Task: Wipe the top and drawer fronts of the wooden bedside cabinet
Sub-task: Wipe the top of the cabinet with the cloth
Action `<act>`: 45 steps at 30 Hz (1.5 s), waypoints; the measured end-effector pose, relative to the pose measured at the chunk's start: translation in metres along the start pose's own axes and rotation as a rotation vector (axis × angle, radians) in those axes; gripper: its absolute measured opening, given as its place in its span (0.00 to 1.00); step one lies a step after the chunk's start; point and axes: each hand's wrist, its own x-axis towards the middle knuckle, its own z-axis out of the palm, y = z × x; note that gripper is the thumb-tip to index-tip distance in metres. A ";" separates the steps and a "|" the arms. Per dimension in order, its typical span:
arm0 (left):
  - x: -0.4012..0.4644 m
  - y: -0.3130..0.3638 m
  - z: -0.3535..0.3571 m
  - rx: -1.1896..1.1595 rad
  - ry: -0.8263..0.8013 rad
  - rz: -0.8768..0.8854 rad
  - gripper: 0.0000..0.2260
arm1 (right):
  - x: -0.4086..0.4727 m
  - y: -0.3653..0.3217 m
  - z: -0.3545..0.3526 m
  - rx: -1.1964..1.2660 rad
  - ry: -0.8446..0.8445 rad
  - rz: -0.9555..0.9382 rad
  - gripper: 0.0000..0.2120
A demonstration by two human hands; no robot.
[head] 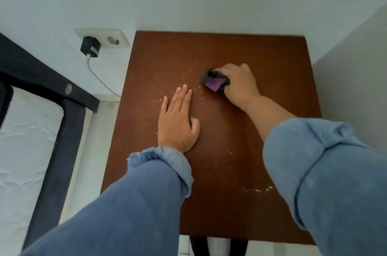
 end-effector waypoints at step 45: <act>-0.044 -0.031 -0.018 -0.067 0.040 -0.113 0.30 | 0.116 -0.025 -0.016 0.190 0.122 0.040 0.16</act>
